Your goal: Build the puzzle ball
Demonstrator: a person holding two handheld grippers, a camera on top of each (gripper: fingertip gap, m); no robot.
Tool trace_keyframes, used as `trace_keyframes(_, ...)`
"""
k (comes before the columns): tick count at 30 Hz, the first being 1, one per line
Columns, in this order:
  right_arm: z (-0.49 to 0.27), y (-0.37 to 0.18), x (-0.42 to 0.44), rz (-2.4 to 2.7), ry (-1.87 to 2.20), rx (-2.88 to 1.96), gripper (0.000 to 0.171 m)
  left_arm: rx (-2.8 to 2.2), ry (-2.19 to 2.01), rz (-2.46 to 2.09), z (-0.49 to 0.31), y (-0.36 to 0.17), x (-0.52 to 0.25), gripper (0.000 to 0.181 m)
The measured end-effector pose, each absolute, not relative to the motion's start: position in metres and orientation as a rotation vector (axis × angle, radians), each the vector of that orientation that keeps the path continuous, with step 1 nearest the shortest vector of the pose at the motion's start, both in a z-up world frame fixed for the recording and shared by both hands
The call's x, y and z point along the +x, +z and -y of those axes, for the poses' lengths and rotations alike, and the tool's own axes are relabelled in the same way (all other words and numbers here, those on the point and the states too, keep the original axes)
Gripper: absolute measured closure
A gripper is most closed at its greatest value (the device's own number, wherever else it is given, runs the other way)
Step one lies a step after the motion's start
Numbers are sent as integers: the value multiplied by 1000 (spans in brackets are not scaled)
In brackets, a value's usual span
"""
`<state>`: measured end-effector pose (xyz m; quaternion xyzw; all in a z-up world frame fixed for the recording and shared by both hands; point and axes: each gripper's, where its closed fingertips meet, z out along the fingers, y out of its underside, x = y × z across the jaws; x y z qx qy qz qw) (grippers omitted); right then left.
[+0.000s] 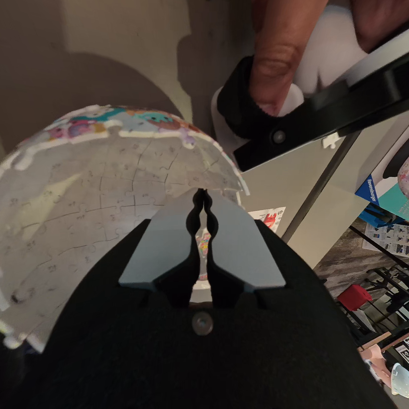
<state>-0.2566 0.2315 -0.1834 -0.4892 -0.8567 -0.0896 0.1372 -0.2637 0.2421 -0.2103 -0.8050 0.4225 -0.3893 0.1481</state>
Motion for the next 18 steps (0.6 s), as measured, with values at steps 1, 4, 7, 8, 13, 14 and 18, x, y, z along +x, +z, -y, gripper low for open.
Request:
trace_keyframes(1, -234, -184, -258, 2475, -264, -1416, 171, -2305, -1125, -1226, -241, -209, -262, 181)
trace_keyframes(4, -232, -186, -258, 2483, -246, -1430, 171, -2304, -1062, -1261, -241, -212, -262, 181)
trace_keyframes(7, -231, -184, -253, 2491, -257, -1433, 171, -2312, -1073, -1240, -243, -212, -264, 181)
trace_keyframes(8, -230, -183, -252, 2493, -246, -1437, 171, -2314, -1079, -1234, -244, -212, -265, 181)
trace_keyframes(13, -232, -183, -254, 2487, -240, -1431, 171, -2292, -1109, -1253, -244, -211, -261, 181)
trace_keyframes(14, -235, -184, -255, 2480, -251, -1435, 171, -2277, -1110, -1281, -242, -211, -260, 181)
trace_keyframes(18, -234, -184, -253, 2482, -232, -1459, 171, -2229, -1021, -1387, -244, -213, -260, 181)
